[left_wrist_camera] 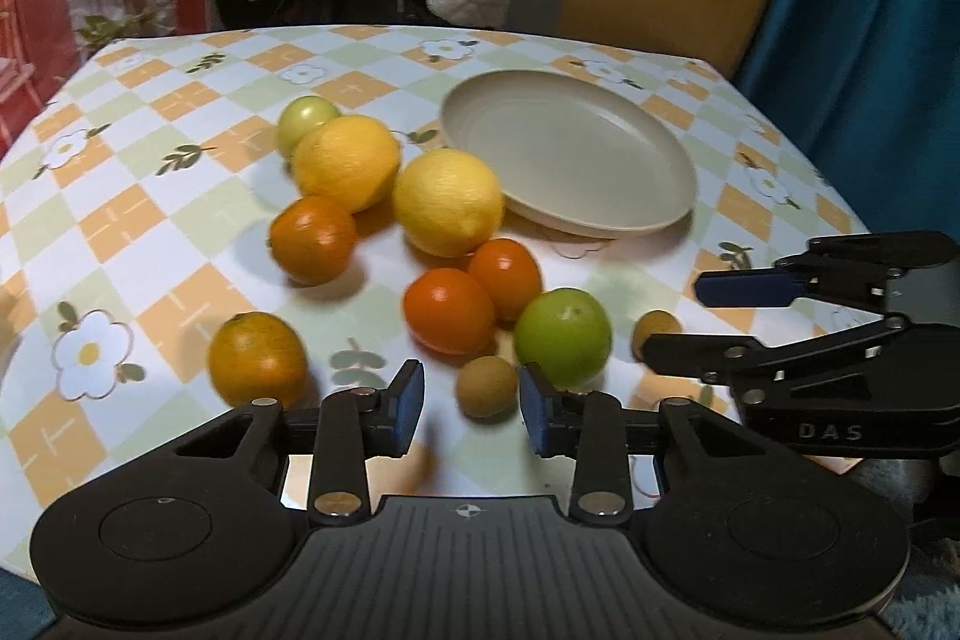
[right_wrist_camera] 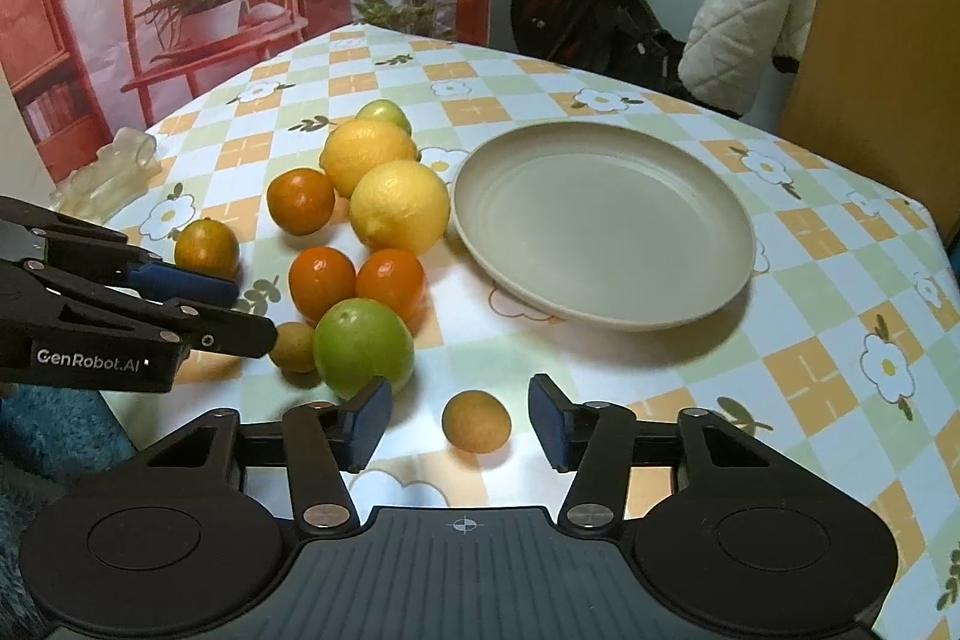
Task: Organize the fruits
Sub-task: 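Move the left tool toward one small brown fruit while the right tool approaches another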
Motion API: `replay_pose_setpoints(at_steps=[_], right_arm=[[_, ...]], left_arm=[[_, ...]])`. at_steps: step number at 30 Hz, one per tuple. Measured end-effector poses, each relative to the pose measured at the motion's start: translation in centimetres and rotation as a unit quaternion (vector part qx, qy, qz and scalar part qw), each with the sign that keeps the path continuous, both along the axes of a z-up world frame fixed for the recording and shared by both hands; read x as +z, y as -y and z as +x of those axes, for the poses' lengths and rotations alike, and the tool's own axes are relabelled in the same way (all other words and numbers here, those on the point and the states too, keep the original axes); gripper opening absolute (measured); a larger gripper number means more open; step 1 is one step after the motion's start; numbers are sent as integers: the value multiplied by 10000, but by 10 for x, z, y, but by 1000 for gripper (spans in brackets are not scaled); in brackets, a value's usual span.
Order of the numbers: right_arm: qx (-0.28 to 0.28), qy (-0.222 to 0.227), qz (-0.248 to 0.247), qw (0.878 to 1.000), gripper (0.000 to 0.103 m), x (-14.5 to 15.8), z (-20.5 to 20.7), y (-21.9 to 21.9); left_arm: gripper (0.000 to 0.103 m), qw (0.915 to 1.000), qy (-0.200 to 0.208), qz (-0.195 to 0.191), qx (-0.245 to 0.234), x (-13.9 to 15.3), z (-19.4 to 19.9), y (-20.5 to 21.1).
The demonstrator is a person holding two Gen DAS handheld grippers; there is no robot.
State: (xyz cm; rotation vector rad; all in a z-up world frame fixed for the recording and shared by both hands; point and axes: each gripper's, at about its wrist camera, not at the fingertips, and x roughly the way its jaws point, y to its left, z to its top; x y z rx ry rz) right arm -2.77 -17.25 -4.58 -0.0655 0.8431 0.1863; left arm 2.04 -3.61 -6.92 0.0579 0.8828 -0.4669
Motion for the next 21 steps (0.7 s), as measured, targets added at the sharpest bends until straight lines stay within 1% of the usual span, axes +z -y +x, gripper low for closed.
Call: replay_pose_setpoints(at_steps=[6, 15, 21], right_arm=[[21, -12, 48, 10000, 40, -3, -1, 1], [27, -42, 141, 9999, 39, -7, 0, 2], [-93, -61, 182, 9998, 39, -13, 2, 7]], left_arm=[[35, 9999, -48, -65, -142, -5, 2, 5], [35, 9999, -53, -12, -144, -10, 9, 8], [35, 9998, -96, 50, -137, -15, 13, 9]])
